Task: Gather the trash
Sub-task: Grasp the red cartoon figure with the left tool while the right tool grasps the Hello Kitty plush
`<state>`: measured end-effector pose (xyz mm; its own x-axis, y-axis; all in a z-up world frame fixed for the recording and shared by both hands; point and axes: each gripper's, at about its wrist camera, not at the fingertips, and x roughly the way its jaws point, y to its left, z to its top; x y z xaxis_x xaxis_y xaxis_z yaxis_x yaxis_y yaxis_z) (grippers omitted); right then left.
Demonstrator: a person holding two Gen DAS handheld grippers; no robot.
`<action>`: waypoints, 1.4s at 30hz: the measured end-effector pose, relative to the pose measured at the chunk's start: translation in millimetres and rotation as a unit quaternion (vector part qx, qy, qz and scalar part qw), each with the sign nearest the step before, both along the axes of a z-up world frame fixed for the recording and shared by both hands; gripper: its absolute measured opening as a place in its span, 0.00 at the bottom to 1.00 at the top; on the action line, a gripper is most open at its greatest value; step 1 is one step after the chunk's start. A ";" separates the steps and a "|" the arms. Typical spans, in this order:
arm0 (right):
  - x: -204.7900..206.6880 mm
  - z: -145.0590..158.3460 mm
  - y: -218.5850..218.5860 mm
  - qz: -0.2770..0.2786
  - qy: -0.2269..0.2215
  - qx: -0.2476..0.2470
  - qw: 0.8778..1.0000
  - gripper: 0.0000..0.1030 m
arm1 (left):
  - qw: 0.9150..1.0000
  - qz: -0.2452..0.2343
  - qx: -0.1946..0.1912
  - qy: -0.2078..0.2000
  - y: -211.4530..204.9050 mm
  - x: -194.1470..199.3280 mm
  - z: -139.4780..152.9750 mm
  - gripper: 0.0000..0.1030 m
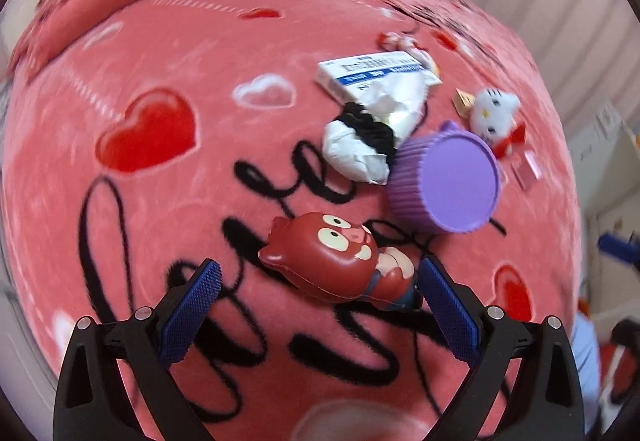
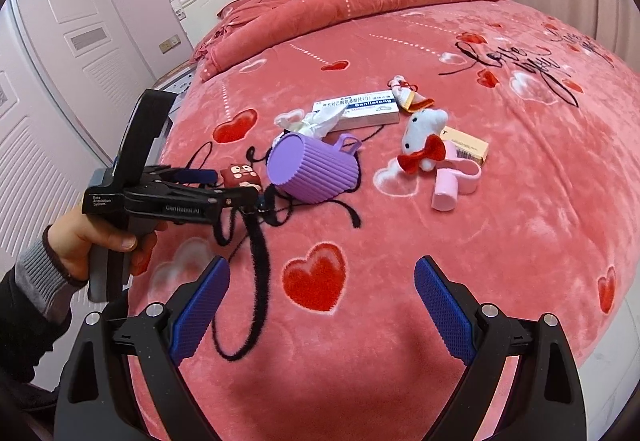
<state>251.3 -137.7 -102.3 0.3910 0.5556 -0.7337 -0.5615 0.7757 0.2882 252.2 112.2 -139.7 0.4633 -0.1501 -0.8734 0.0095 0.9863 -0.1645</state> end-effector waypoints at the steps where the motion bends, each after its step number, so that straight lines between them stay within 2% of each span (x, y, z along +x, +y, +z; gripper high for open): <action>1: 0.3 -1.2 -0.1 0.000 0.001 0.001 1.000 0.89 | 1.000 0.014 -0.014 -0.003 2.5 -0.5 -1.2 0.94; 3: 0.6 -4.2 -1.4 0.001 0.005 0.003 1.000 0.89 | 0.999 0.026 -0.019 -0.005 2.7 0.9 -3.5 0.94; 4: 0.5 -4.9 -1.8 0.002 0.005 0.003 1.000 0.89 | 0.999 0.028 -0.017 -0.006 1.1 2.6 -4.4 0.90; 5: 0.3 -5.8 -3.2 0.002 0.004 0.001 1.000 0.89 | 1.000 0.027 -0.013 -0.007 -0.5 4.2 -5.1 0.80; 8: 0.5 -8.3 -9.4 -0.003 0.003 0.000 1.000 0.89 | 1.000 0.017 -0.010 -0.007 -6.0 7.0 -5.2 0.65; 10: 1.7 -9.3 -14.6 -0.010 0.005 0.003 1.000 0.89 | 1.000 0.007 0.002 -0.012 -10.0 7.0 -3.4 0.63; 14: 4.5 -10.9 -21.2 -0.019 0.002 0.004 1.000 0.89 | 1.000 -0.016 -0.006 -0.018 -7.7 6.2 -5.2 0.56; 16: 5.9 -11.0 -23.1 -0.021 -0.001 0.006 1.000 0.89 | 0.999 -0.030 -0.011 -0.021 -6.3 -0.1 1.5 0.56; 21: 16.7 -11.5 -29.5 -0.039 -0.004 0.011 0.999 0.89 | 0.998 -0.059 0.009 -0.030 -8.1 -14.6 19.7 0.56; 28: 45.3 -12.0 -32.4 -0.055 -0.024 -0.001 0.998 0.89 | 0.993 -0.108 0.008 -0.049 -20.2 -24.2 45.3 0.56; 31: 65.4 -17.0 -32.9 -0.061 -0.030 -0.016 0.998 0.80 | 0.990 -0.133 0.005 -0.048 -33.5 -20.5 45.8 0.56; 36: 94.2 -27.2 -32.3 -0.073 -0.029 -0.033 0.996 0.78 | 0.985 -0.163 -0.009 -0.046 -52.9 -17.4 40.9 0.56; 40: 111.8 -19.2 -19.2 -0.051 -0.047 -0.023 0.997 0.78 | 0.984 -0.172 -0.015 -0.046 -57.5 -13.3 39.8 0.56; 42: 119.2 -17.6 -9.0 -0.037 -0.054 -0.030 0.997 0.70 | 0.983 -0.174 -0.018 -0.048 -57.0 -11.7 40.4 0.56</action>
